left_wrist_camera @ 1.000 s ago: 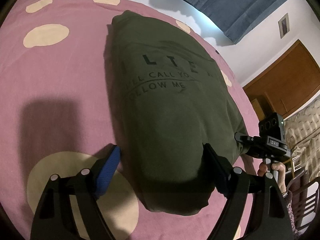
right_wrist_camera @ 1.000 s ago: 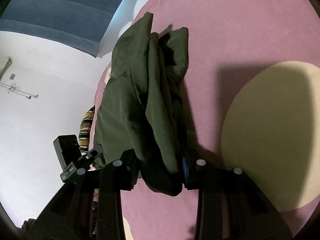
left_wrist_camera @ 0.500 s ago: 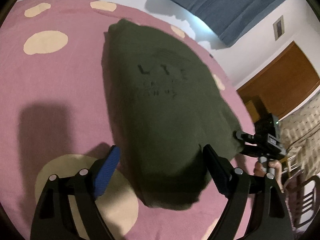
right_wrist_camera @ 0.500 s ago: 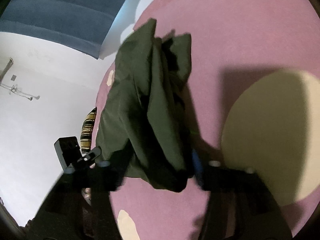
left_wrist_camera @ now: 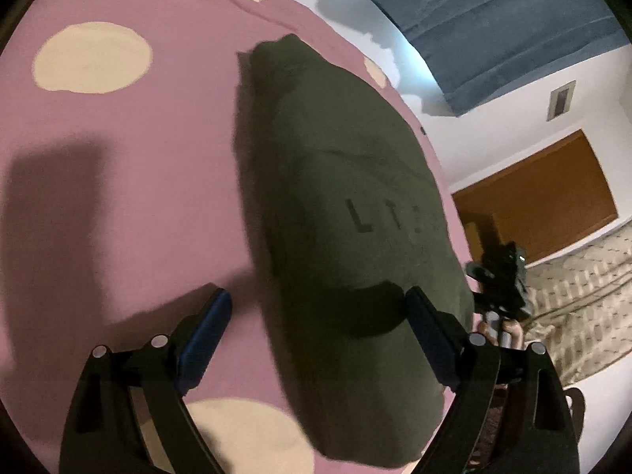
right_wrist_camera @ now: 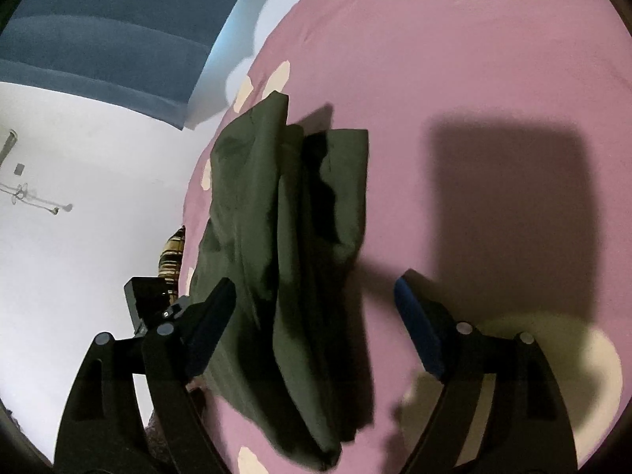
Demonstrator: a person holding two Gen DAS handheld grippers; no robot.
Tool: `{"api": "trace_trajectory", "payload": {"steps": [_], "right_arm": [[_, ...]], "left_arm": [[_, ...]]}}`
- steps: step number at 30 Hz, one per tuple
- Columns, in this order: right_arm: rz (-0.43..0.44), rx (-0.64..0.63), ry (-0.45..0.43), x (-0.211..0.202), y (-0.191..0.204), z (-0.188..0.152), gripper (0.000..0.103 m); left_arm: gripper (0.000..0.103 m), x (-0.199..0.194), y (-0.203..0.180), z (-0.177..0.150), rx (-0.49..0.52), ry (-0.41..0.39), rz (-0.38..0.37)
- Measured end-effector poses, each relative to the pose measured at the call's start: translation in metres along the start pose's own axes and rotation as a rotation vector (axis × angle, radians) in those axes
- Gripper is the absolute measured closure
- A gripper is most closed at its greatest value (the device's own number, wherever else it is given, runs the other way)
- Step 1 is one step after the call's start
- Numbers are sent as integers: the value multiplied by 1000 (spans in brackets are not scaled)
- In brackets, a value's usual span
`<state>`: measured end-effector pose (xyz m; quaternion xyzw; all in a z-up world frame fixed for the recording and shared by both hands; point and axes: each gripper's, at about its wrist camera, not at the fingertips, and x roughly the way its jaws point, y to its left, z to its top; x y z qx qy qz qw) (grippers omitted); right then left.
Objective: Fold small clothes
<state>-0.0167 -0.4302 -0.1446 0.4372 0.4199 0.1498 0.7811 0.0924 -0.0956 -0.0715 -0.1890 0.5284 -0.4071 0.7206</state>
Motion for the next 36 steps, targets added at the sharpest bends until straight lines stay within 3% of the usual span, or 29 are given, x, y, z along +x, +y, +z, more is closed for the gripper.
{"api": "trace_trajectory", "payload": {"steps": [10, 20, 21, 23, 25, 36], "right_arm": [[37, -13, 92, 36, 10, 28, 11], [35, -117, 182, 54, 32, 20, 10], [30, -126, 184, 57, 33, 19, 11], [28, -135, 191, 61, 35, 18, 31], [40, -115, 194, 63, 30, 17, 39], [81, -133, 148, 61, 24, 6, 54]], "left_arm": [[15, 20, -9, 10, 30, 27, -25], [13, 27, -16, 10, 74, 30, -22], [13, 28, -17, 10, 79, 33, -19], [14, 30, -18, 12, 80, 36, -19], [14, 30, -22, 13, 86, 35, -13], [34, 24, -38, 10, 123, -6, 82]]}}
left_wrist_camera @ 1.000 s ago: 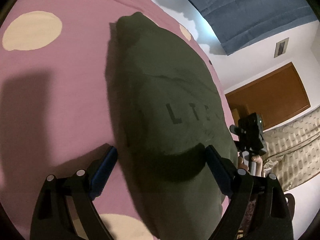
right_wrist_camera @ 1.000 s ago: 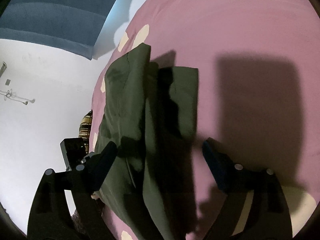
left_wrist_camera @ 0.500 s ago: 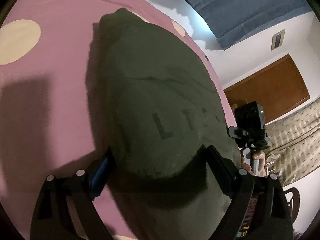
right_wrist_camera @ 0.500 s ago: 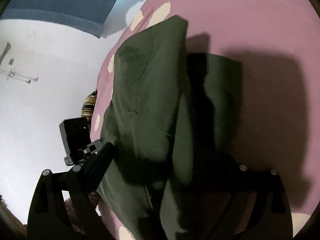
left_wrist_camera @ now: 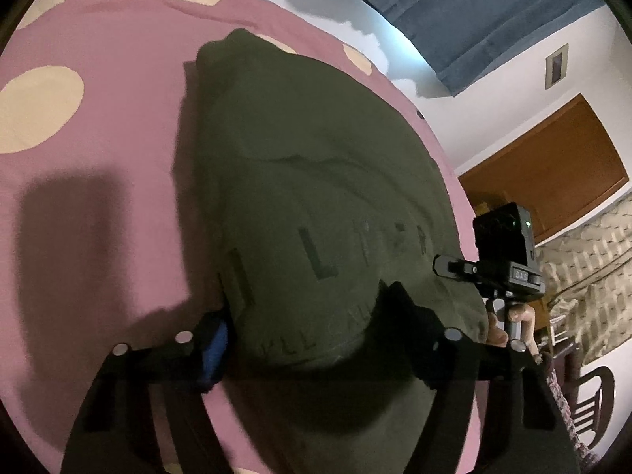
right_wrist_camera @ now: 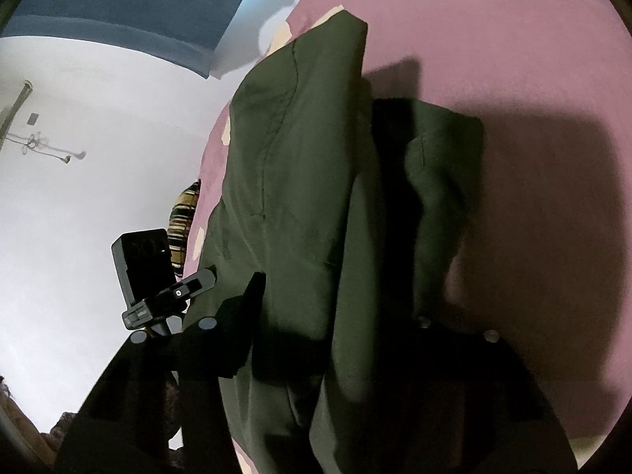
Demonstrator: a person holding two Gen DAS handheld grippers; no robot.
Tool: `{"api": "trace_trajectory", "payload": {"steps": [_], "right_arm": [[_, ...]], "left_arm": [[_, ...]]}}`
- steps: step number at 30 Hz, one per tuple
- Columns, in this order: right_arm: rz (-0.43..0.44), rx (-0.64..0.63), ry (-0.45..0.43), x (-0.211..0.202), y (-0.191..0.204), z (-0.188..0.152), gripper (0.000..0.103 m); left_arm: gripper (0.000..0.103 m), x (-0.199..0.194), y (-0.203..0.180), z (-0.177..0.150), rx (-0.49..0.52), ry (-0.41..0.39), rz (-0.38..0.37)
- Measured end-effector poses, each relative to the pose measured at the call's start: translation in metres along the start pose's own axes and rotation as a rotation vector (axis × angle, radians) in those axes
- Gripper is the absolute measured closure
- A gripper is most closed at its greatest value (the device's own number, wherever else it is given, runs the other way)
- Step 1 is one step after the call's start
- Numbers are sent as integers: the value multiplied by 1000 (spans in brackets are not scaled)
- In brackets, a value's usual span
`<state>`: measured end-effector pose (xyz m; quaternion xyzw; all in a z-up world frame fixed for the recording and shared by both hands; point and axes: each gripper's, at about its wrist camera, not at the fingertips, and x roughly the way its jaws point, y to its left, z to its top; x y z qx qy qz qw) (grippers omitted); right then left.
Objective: Fold small clothes
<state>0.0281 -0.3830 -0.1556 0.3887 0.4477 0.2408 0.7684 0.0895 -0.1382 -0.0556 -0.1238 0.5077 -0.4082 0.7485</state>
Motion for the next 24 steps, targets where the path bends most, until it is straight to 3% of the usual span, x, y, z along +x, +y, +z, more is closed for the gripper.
{"api": "trace_trajectory", "payload": {"steps": [8, 14, 24], "right_arm": [[7, -9, -50, -8, 8, -12, 64], [10, -27, -87, -15, 20, -20, 69], [19, -43, -74, 6, 36, -15, 71]], "left_arm": [[46, -3, -6, 4, 18, -29, 32], [49, -9, -14, 2, 57, -45, 48], [50, -35, -4, 2, 62, -75, 98]]}}
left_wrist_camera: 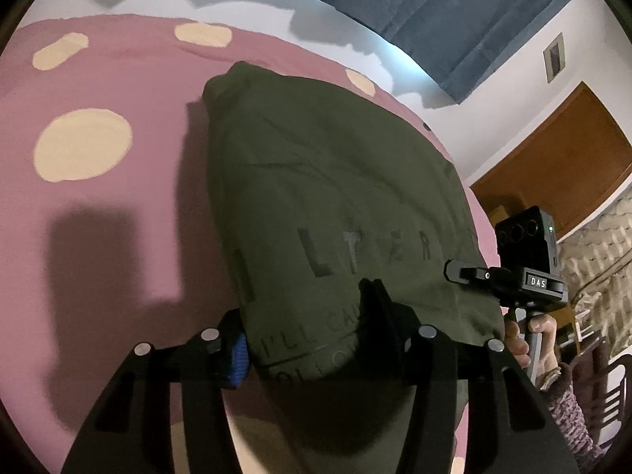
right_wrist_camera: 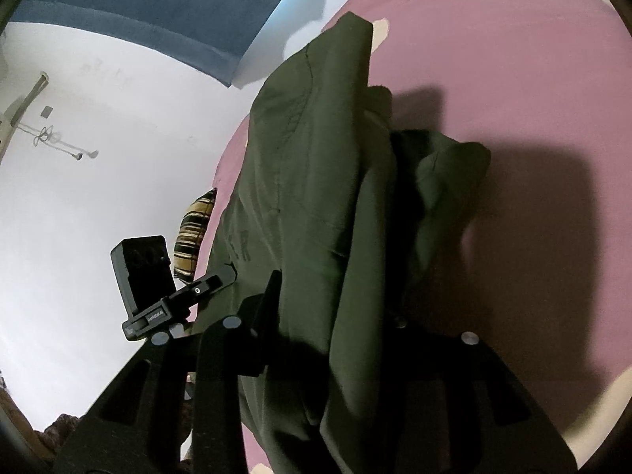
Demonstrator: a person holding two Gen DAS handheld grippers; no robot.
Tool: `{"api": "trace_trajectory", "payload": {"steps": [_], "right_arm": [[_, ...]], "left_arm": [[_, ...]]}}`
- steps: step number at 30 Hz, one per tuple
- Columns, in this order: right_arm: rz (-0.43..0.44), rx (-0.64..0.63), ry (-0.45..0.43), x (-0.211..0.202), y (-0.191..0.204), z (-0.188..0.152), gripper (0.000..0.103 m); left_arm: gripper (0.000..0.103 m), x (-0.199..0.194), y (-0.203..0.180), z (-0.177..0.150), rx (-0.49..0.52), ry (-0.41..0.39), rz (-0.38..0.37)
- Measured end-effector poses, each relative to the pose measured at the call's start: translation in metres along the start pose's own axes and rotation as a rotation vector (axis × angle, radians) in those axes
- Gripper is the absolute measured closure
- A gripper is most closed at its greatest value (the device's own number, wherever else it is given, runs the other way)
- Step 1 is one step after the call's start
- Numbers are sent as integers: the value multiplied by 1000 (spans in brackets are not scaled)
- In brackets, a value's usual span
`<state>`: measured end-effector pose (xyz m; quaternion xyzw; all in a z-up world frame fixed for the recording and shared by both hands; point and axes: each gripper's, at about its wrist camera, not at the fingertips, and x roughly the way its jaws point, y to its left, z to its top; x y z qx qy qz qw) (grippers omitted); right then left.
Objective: Fold small clothes
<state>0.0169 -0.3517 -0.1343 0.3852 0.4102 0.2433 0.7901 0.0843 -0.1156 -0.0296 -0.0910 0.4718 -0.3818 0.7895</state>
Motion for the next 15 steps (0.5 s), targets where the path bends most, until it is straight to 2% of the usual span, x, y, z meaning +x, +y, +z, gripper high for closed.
{"api": "trace_trajectory", "payload": {"steps": [15], "right_arm": [[44, -10, 49, 74, 16, 43, 71]], "left_arm": [[50, -37, 69, 34, -68, -45, 98]]}}
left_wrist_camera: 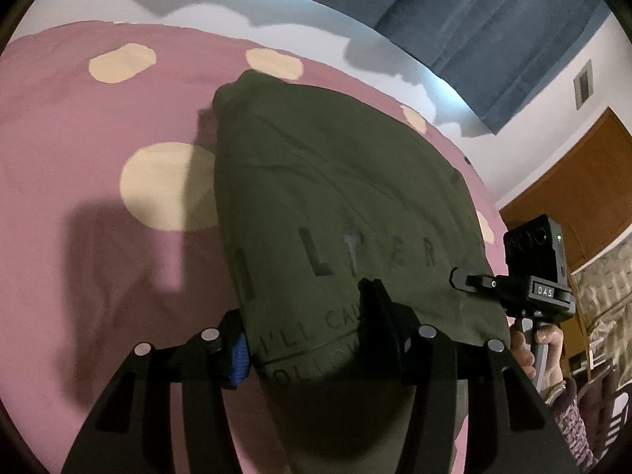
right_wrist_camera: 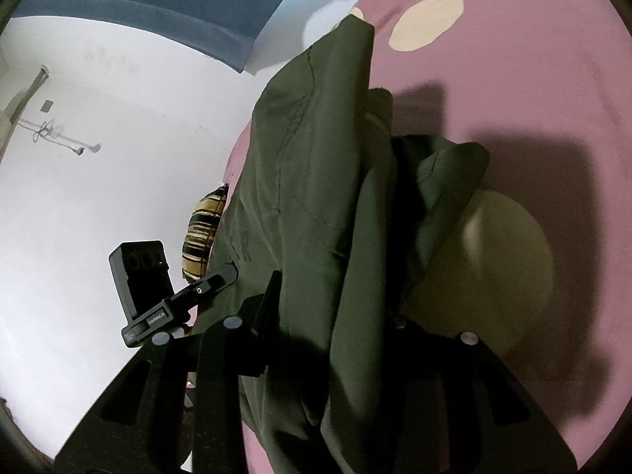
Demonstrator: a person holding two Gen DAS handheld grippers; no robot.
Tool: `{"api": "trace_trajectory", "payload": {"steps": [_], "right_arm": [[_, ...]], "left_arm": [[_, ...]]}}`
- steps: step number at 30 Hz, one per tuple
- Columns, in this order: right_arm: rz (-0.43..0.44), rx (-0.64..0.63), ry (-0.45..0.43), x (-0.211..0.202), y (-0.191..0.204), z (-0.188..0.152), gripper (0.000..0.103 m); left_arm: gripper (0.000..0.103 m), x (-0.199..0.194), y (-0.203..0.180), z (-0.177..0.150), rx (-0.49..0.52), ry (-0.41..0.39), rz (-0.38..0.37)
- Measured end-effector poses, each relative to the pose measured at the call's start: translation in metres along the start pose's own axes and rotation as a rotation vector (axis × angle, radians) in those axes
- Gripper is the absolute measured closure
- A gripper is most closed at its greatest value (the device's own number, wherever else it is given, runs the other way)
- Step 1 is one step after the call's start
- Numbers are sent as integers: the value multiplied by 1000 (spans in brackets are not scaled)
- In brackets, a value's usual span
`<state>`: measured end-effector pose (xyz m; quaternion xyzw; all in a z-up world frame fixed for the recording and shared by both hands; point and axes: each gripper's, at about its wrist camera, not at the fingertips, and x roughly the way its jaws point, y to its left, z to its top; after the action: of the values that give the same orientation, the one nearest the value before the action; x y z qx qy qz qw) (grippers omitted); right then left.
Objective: Fold small clothes
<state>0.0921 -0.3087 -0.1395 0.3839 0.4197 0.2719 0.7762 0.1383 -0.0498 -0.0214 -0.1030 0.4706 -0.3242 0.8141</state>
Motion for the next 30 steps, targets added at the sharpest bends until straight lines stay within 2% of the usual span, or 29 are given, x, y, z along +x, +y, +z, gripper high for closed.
{"api": "trace_trajectory", "payload": {"steps": [7, 12, 20, 26, 27, 30], "right_arm": [[2, 29, 16, 20, -10, 8, 71], [36, 47, 16, 11, -32, 4, 71], [53, 64, 21, 14, -32, 6, 70], [56, 90, 28, 13, -28, 6, 57], [53, 90, 22, 11, -27, 5, 52], [44, 85, -8, 1, -23, 1, 32]], "left_arm": [[50, 8, 24, -1, -24, 23, -2], [50, 8, 30, -7, -21, 9, -19], [48, 8, 33, -9, -22, 4, -25], [45, 5, 36, -10, -25, 1, -42], [44, 3, 38, -10, -34, 1, -48], [30, -8, 38, -16, -39, -7, -69]]}}
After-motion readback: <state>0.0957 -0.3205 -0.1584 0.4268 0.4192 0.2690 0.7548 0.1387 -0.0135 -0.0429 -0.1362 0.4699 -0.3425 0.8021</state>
